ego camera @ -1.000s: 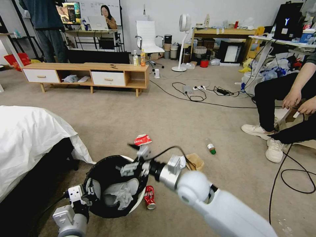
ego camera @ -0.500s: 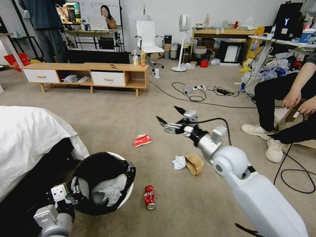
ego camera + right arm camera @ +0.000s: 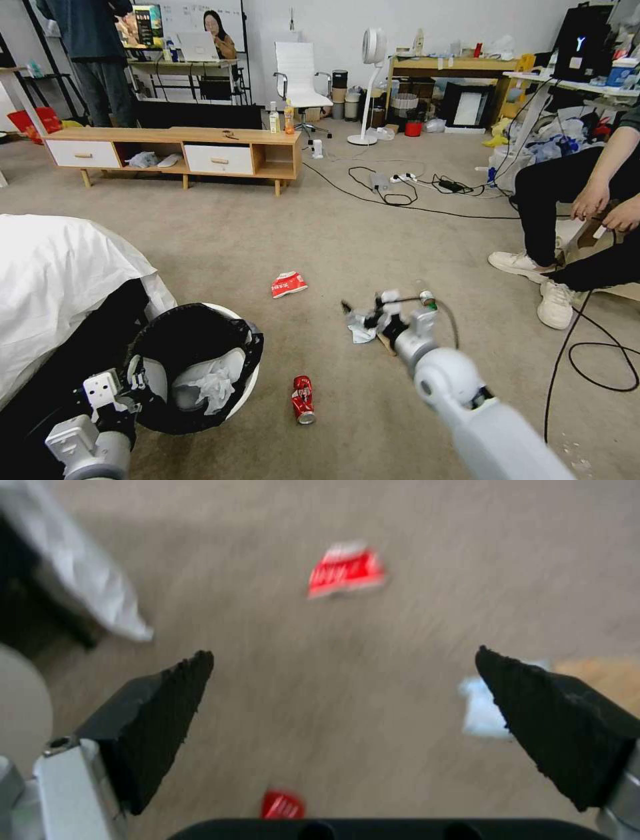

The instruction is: Pick up the trash bin and place the garbage on the floor into it.

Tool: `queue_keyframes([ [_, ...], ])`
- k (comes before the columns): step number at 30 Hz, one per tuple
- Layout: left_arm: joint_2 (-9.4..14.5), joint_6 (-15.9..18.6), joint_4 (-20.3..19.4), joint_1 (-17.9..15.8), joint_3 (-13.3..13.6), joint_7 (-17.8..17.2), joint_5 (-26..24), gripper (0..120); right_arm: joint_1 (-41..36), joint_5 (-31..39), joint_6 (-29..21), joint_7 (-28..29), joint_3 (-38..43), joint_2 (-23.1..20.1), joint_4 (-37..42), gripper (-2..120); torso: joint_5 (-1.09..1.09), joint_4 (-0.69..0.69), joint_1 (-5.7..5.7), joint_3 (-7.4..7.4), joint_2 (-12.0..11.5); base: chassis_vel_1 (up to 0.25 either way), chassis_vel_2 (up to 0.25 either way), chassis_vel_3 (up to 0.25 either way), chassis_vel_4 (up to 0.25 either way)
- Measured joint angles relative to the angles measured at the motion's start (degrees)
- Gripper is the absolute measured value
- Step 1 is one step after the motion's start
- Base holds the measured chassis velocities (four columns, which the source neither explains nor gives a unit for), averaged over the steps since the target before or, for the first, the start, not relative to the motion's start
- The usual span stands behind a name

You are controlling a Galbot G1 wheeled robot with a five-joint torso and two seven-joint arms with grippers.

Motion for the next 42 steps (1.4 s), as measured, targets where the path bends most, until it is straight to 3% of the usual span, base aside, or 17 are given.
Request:
queue_keyframes([
  [8, 0.1, -0.6, 0.0, 1.2, -1.5, 0.7, -0.3, 6, 2.2, 0.8, 0.1, 2.1, -8.8, 4.2, -8.6, 100, 0.0, -0.01, 0.0, 0.0, 0.0, 0.0, 0.0, 0.0, 0.0],
  [17, -0.5, -1.4, 0.3, 1.5, -2.0, 1.1, -0.6, 6, 4.4, -0.9, 4.1, 4.4, -16.1, 8.6, -20.6, 100, 0.0, -0.01, 0.0, 0.0, 0.0, 0.0, 0.0, 0.0, 0.0],
  [25, -0.9, -1.9, 0.9, 1.9, -1.8, 1.2, 0.0, 6, 4.4, -4.3, 6.8, 4.7, -15.6, 13.1, -30.3, 100, 0.01, -0.01, 0.0, 0.0, 0.0, 0.0, 0.0, 0.0, 0.0],
  [42, -1.1, -2.6, 0.9, 3.4, -1.6, 1.3, 1.1, 6, 4.8, -11.1, 12.9, 1.5, -14.2, 17.8, -44.0, 100, 0.01, -0.01, 0.0, 0.0, 0.0, 0.0, 0.0, 0.0, 0.0],
])
